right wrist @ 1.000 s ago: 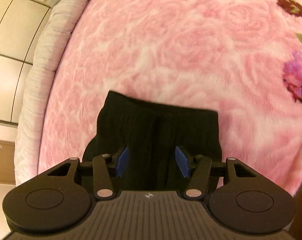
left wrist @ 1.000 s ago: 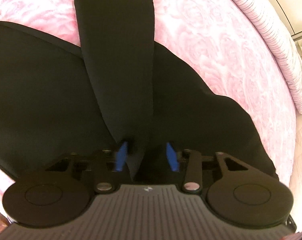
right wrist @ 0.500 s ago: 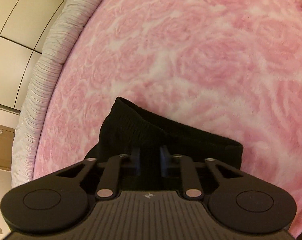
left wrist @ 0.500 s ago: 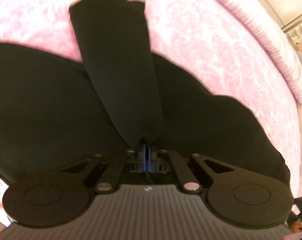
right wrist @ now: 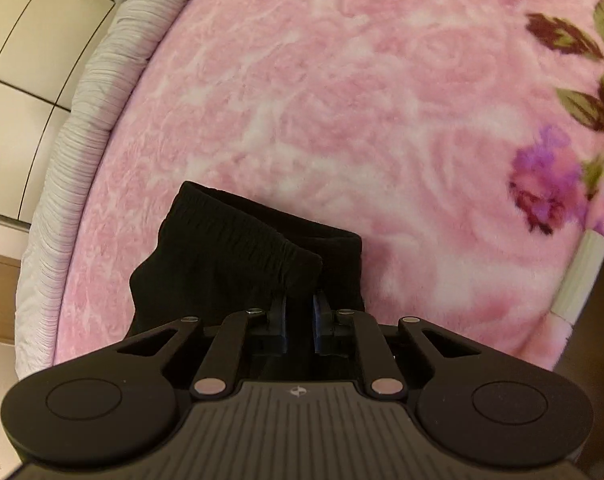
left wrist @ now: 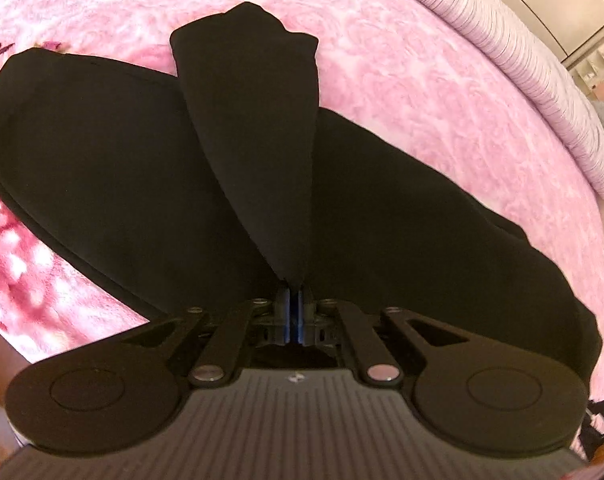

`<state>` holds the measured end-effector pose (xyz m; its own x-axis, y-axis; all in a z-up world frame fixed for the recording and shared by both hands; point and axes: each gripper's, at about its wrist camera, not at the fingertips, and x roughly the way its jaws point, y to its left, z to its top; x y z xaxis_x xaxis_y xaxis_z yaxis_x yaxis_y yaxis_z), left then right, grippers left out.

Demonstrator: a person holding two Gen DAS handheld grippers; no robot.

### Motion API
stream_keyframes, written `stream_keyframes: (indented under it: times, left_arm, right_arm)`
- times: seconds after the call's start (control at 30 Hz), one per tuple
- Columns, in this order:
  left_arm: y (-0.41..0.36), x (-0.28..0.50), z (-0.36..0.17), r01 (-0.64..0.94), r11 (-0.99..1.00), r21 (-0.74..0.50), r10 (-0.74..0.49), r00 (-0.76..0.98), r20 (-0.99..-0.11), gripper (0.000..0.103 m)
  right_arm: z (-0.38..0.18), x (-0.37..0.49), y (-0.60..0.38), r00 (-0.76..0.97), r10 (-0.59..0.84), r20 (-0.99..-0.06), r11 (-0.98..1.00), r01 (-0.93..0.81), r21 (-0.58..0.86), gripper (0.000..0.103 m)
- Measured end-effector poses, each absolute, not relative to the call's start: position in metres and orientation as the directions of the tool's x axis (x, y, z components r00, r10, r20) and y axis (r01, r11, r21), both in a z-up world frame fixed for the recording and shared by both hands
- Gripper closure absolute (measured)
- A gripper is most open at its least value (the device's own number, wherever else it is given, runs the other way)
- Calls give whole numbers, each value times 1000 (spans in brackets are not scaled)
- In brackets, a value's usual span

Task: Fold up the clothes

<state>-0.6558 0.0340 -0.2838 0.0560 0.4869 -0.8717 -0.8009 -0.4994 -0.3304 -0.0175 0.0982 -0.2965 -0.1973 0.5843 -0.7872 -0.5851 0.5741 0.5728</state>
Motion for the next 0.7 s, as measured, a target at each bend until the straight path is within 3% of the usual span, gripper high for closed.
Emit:
stream_keyframes:
  times: [0.23, 0.4, 0.53, 0.6, 0.63, 0.67, 0.7]
  left_arm:
    - [13, -652, -250, -878, -389, -278, 527, 35, -849, 103]
    - [12, -649, -287, -915, -336, -222, 485, 34, -874, 102]
    - [5, -656, -300, -926, -271, -262, 525, 86, -847, 102]
    - [1, -660, -305, -930, -233, -285, 546, 117, -830, 99]
    - [-1, -662, -308, -931, -214, -295, 556, 132, -821, 98]
    - [-3, -664, -310, -932, -195, -306, 566, 148, -811, 97]
    - [-6, -666, -313, -932, -175, -316, 575, 164, -802, 97]
  right_arm:
    - [-269, -23, 84, -161, 612, -775, 537, -634, 556, 92]
    - [-297, -26, 79, -107, 542, -834, 600, -645, 473, 92]
    - [-297, -40, 77, -43, 563, -825, 566, -708, 423, 88]
    - [-297, -42, 74, 0, 560, -829, 569, -727, 384, 77]
    - [-294, -43, 71, 34, 555, -831, 579, -733, 357, 55]
    - [-292, -45, 67, 70, 550, -832, 589, -739, 327, 43]
    - [-288, -49, 64, 105, 559, -822, 585, -753, 302, 42]
